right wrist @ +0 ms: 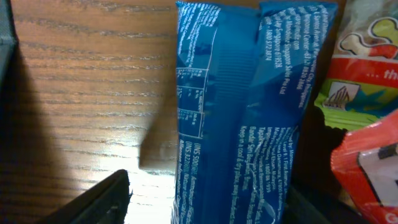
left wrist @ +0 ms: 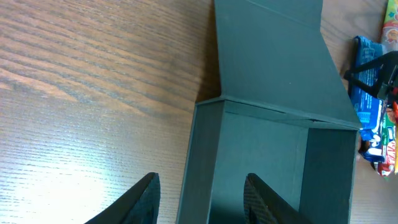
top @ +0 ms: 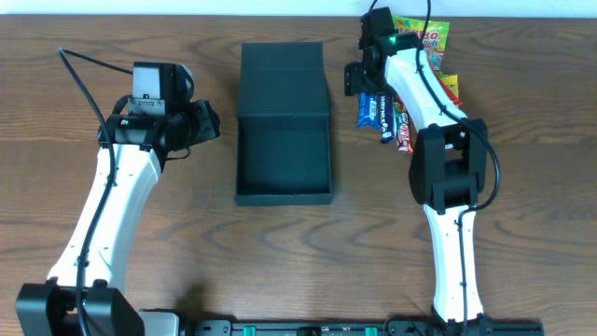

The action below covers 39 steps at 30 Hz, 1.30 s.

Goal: Pack container
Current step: 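Reach the right gripper to the snacks and grasp the blue bar, then carry the blue bar with the right gripper and lower it into the box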

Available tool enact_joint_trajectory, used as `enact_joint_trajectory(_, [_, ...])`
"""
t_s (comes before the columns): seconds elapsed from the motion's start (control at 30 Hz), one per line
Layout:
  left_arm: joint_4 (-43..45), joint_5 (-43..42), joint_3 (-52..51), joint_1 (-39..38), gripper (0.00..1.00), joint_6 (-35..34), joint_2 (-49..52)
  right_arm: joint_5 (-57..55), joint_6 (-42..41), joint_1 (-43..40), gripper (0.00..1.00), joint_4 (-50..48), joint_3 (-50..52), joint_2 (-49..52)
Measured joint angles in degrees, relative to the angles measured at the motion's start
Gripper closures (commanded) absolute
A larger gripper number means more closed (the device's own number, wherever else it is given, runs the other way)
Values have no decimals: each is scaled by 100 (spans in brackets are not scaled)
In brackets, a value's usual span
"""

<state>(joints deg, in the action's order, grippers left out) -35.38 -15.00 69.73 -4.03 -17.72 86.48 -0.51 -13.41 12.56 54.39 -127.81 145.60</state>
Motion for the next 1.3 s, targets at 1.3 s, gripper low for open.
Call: enact_joint_trajectory(1.3, [-1056,911,0,0,21,704,0,1163,-225,656,78,2603,-2365,-638])
